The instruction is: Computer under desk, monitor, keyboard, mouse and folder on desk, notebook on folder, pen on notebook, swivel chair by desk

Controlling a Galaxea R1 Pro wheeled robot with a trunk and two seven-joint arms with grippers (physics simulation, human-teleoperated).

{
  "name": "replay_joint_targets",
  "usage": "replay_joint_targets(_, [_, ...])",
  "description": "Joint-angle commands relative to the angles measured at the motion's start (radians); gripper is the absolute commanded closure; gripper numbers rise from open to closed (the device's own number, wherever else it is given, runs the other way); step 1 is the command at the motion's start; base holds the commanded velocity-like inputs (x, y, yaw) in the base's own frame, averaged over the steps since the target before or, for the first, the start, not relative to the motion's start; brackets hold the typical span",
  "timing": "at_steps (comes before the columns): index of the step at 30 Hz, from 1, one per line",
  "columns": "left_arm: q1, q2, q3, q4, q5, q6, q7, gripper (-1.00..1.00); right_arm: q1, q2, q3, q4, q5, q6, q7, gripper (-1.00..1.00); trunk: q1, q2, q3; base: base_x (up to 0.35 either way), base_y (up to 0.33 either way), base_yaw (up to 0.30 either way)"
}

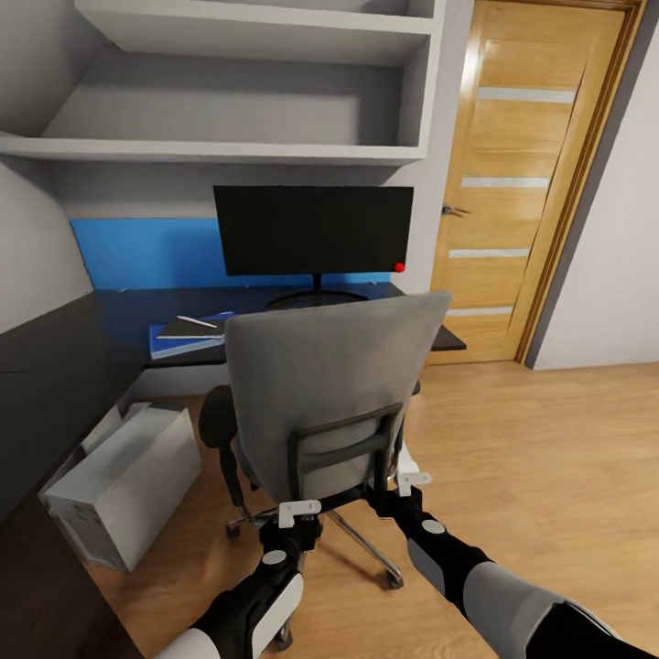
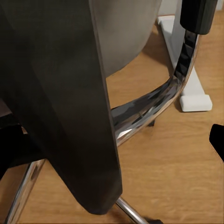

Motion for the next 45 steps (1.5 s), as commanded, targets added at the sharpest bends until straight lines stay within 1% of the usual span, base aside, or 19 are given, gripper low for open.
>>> replay_joint_targets(1, [-0.001,0.001,-0.007,-0.002,0.002,0.003,0.008,-1.0,-0.001,0.0,0.007,0.001,-0.008,-0.004,-0.002,-1.0,0.0,0.0,-0.001,0.326,-0.001,0.0])
replay_joint_targets(19, [-0.001,0.004,-0.005,-0.002,0.002,0.003,0.009,-1.0,-0.001,0.0,0.007,0.001,-0.008,-0.006,-0.002,-1.0,0.0,0.0,-0.001,0.326,0.0,0.0])
replay_joint_targets(22, [-0.001,0.004,-0.005,-0.002,0.003,0.004,0.01,-1.0,-0.001,0.0,0.007,0.001,-0.007,-0.006,-0.002,-1.0,0.0,0.0,-0.001,0.13,-0.005,0.0])
replay_joint_targets(28, [-0.001,0.004,-0.005,-0.002,0.003,0.005,0.01,-1.0,-0.001,0.0,0.007,0.001,-0.008,-0.006,-0.002,-1.0,0.0,0.0,-0.001,-0.208,-0.066,0.0])
replay_joint_targets(45, [-0.001,0.004,-0.004,-0.002,0.003,0.006,0.011,-1.0,-0.001,0.001,0.007,0.001,-0.009,-0.005,-0.002,-1.0,0.0,0.0,-0.001,-0.315,-0.086,0.0])
